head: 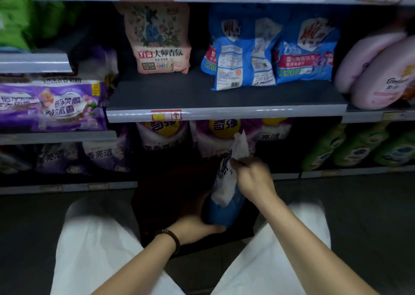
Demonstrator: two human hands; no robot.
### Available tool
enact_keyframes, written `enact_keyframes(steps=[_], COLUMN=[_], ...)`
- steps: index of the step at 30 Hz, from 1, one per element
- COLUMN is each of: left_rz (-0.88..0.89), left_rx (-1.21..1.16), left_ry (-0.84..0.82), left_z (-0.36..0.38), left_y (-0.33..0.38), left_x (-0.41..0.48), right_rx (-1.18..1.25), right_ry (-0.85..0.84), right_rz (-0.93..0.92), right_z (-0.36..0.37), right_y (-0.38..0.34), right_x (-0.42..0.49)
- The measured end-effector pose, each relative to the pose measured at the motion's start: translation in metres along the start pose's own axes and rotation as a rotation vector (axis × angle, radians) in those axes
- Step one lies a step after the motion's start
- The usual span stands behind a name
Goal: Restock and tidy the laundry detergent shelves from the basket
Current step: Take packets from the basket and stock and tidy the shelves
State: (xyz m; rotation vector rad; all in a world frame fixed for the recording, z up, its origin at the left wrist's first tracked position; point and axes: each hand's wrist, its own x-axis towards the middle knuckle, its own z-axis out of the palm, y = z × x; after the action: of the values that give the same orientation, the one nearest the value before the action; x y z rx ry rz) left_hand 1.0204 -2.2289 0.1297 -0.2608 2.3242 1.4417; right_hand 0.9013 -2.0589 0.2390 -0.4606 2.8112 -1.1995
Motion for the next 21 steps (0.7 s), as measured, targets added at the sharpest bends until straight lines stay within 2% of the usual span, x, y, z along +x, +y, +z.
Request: enact_keyframes(steps=[2, 4, 7, 12, 16, 17, 19, 21], left_rz=[0.031, 0.108, 0.210, 0.383, 0.390, 0.386, 0.392, 0.408], left_rx=[-0.085, -0.179, -0.461, -0.630, -0.691, -0.704, -0.730, -0.766], left_ry=[0.062, 0.202, 0.398, 0.513, 0.614, 0.646, 0.685, 0.671], left_z=[0.012, 0.016, 0.011, -0.007, -0.019, -0.022, -0.029, -0.040], left_y=[0.025, 0.044, 0.069, 0.120, 0.144, 0.149, 0.161, 0.172], left_x=[-0.007, -0.010, -0.016, -0.033, -0.042, -0.046, -0.052, -0.057], right_rx=[0.149, 0.196, 0.240, 0.280, 0.383, 0.396, 0.304, 0.196], right_ry=[0.016, 0.023, 0.020, 0.062, -0.006, 0.025, 0.207, 0.360], right_rz=[0.083, 0.040, -0.068, -0.187, -0.215, -0.222, -0.259, -0.203], right_z=[-0.024, -0.047, -0.071, -0.114, -0.145, -0.151, -0.166, -0.173], right_y=[-0.029, -0.063, -0.107, -0.167, -0.179, -0.175, -0.159, -0.131], right_x=[0.002, 0.001, -0.002, -0.009, -0.002, -0.002, -0.006, -0.011])
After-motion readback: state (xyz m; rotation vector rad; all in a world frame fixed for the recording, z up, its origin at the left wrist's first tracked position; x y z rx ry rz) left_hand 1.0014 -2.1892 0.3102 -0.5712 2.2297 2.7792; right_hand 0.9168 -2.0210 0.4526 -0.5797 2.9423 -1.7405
